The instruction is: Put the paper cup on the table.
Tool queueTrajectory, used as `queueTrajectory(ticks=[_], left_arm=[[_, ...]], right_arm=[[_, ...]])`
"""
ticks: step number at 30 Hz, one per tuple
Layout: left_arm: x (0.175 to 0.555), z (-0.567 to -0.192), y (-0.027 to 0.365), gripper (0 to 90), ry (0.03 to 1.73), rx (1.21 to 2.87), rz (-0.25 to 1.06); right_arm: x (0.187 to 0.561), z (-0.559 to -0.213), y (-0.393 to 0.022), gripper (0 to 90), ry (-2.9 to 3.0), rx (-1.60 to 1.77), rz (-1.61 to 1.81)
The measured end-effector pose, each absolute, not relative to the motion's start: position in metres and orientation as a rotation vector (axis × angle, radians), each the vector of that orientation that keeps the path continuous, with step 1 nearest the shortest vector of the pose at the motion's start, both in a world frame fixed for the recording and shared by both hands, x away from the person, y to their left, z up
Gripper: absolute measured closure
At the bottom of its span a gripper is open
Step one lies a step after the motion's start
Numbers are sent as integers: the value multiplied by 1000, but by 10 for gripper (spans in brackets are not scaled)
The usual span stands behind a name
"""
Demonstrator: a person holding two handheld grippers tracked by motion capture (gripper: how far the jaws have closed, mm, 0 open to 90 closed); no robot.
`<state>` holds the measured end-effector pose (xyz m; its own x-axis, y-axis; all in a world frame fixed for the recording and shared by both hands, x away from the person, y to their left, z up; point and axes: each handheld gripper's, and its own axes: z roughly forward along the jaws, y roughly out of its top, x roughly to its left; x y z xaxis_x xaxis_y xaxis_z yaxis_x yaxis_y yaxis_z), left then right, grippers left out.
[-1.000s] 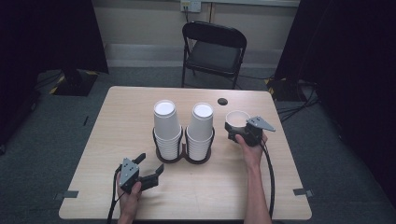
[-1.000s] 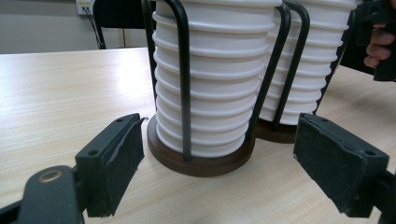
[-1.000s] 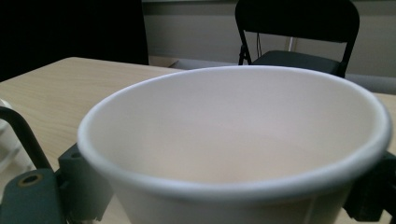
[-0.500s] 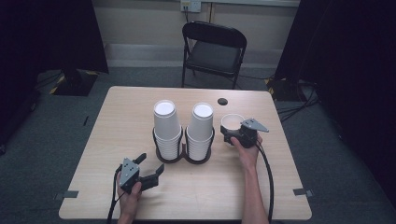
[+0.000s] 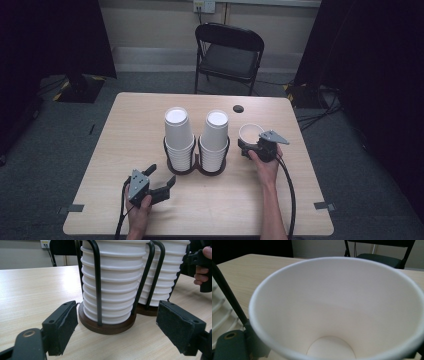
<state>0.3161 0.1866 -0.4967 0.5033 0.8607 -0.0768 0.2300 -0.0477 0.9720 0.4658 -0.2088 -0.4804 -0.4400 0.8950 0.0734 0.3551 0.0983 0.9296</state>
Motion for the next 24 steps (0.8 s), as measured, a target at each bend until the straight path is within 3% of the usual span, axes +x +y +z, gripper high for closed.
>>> queueTrajectory(ticks=[24], left_arm=[[315, -497, 186, 172, 968, 1568, 680]], right_arm=[[457, -485, -207, 129, 1923, 1280, 1193]])
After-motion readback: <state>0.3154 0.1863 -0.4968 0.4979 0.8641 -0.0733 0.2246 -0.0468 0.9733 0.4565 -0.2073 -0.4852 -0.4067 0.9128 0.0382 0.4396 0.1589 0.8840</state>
